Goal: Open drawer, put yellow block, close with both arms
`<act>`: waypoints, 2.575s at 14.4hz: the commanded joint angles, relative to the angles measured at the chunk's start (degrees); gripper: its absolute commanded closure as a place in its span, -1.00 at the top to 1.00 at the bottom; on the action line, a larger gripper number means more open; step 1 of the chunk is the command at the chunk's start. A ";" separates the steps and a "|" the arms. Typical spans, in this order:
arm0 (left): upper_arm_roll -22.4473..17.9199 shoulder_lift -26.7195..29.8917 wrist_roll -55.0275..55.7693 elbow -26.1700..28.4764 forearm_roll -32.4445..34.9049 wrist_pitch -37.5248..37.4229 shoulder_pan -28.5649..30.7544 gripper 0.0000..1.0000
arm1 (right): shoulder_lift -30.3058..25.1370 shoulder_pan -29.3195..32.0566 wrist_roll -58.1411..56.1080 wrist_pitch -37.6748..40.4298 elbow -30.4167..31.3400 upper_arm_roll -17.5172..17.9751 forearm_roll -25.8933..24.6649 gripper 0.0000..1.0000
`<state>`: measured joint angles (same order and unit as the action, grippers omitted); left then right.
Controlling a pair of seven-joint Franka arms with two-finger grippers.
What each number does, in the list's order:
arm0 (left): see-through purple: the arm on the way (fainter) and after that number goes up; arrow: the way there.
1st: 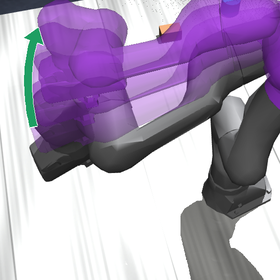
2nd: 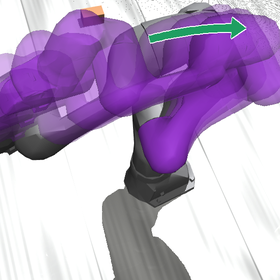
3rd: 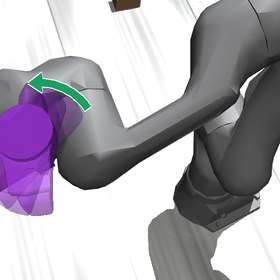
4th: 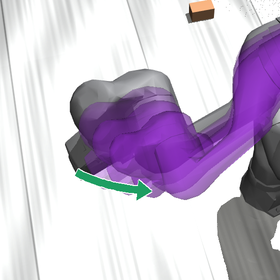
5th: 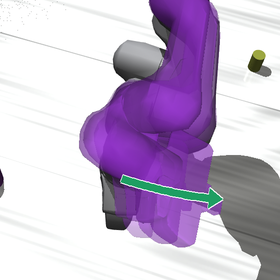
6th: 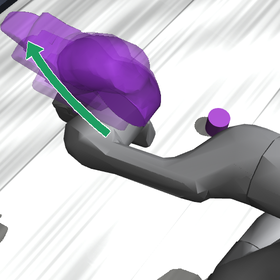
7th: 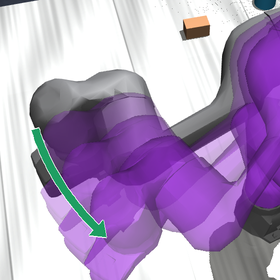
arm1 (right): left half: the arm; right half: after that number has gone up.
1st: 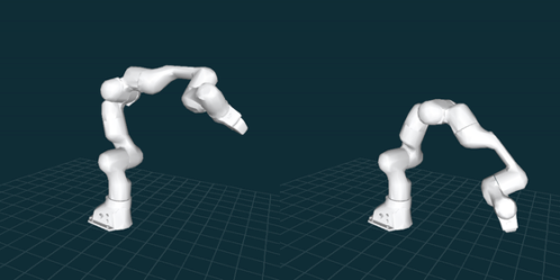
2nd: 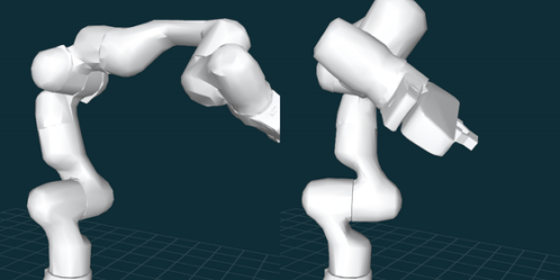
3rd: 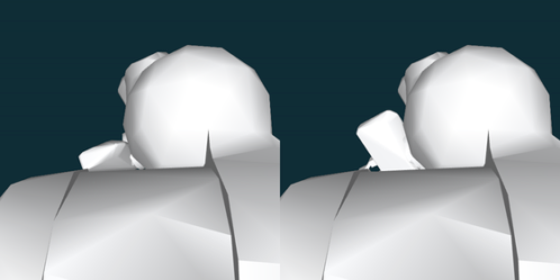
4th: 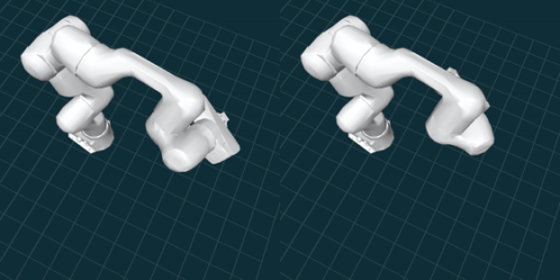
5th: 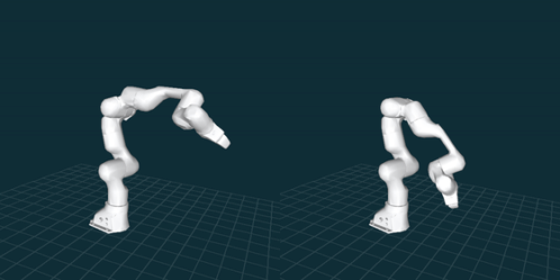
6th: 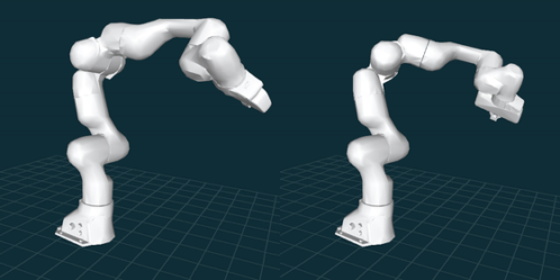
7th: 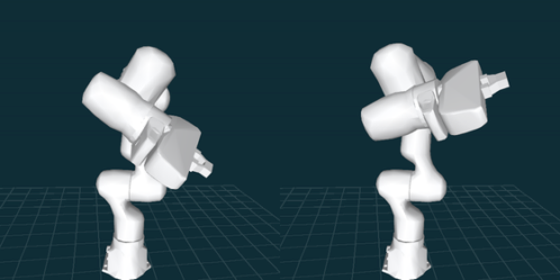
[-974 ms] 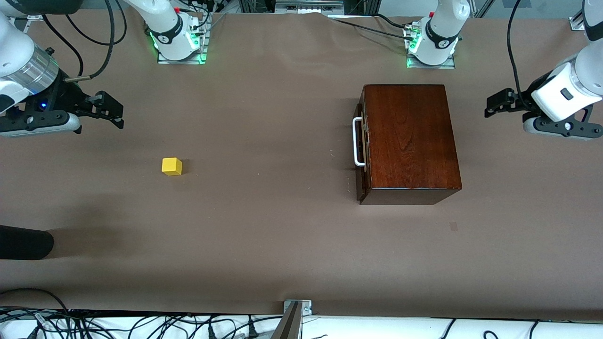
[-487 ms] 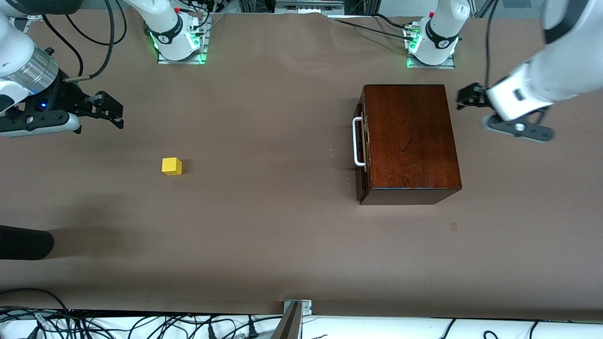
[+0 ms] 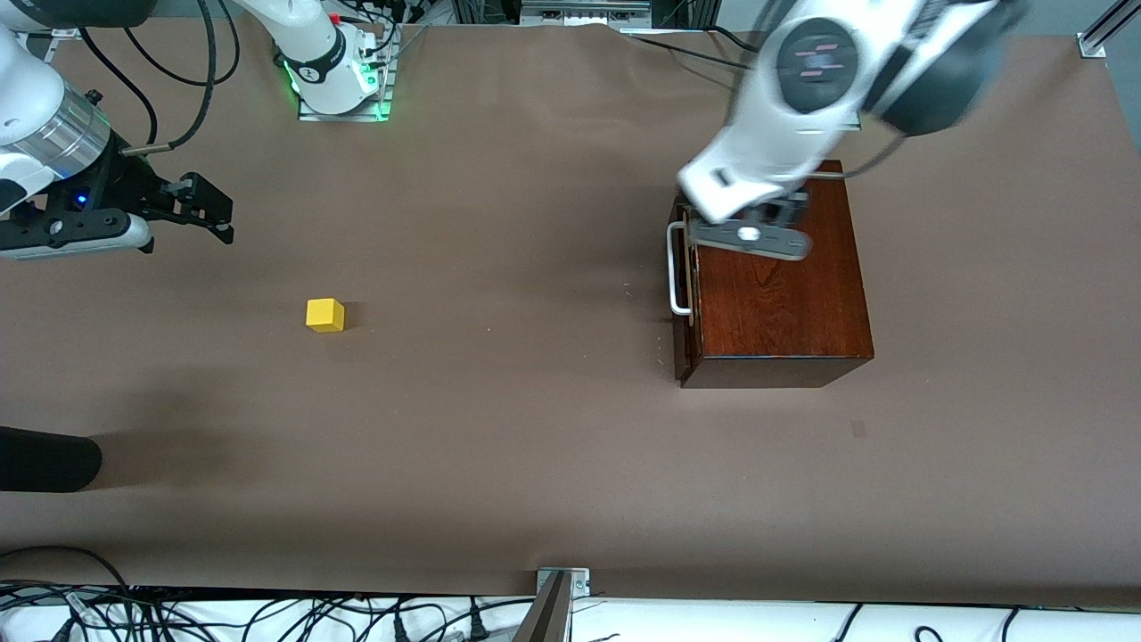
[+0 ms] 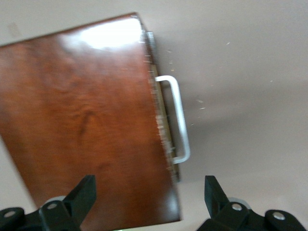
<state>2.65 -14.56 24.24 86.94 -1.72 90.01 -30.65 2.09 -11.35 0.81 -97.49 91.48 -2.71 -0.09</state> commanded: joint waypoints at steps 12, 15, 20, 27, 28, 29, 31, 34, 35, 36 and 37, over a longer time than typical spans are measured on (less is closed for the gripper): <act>-0.28 -11.80 23.65 8.32 16.21 16.77 -11.36 1.00 | 0.46 0.45 -0.72 1.07 -1.31 0.34 0.79 1.00; -0.28 -11.80 24.53 10.70 17.54 17.91 -11.18 1.00 | 0.46 0.53 -0.90 1.16 -1.31 0.34 0.79 1.00; -0.37 -12.76 24.97 10.97 17.54 18.09 -11.10 1.00 | 0.46 0.36 -0.63 0.98 -1.31 0.34 0.70 1.00; -0.28 -15.40 27.25 10.88 17.63 21.17 -11.53 1.00 | 0.46 0.36 -0.63 1.07 -1.31 0.34 0.35 1.00; -0.37 -15.67 27.35 10.88 17.63 21.17 -11.88 1.00 | 0.46 0.36 -0.63 1.07 -1.31 0.34 0.35 1.00; -0.28 -15.93 27.43 10.79 17.72 21.43 -12.06 1.00 | 0.37 0.45 -0.55 1.07 -1.31 0.34 0.35 1.00; -0.37 -16.37 27.43 10.79 17.72 22.39 -12.06 1.00 | 0.28 0.45 -0.63 1.16 -1.31 0.34 0.26 1.00; -0.19 -16.46 27.44 10.27 17.90 24.33 -12.15 1.00 | 0.37 0.45 -0.90 0.90 -1.31 0.34 0.17 1.00; -0.19 -16.55 27.61 10.00 17.90 25.03 -12.24 1.00 | 0.46 0.45 -0.90 0.81 -1.31 0.34 0.26 1.00; -0.19 -16.72 27.96 9.92 17.72 26.51 -12.93 1.00 | 0.55 0.45 -0.90 0.72 -1.31 0.34 0.35 1.00; -0.19 -16.81 28.48 9.91 17.63 28.01 -13.38 1.00 | 0.55 0.45 -0.90 0.63 -1.31 0.34 0.26 1.00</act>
<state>2.37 -30.90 51.16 97.66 14.37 113.67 -42.40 2.09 -11.36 0.79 -97.48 91.48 -2.67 -0.09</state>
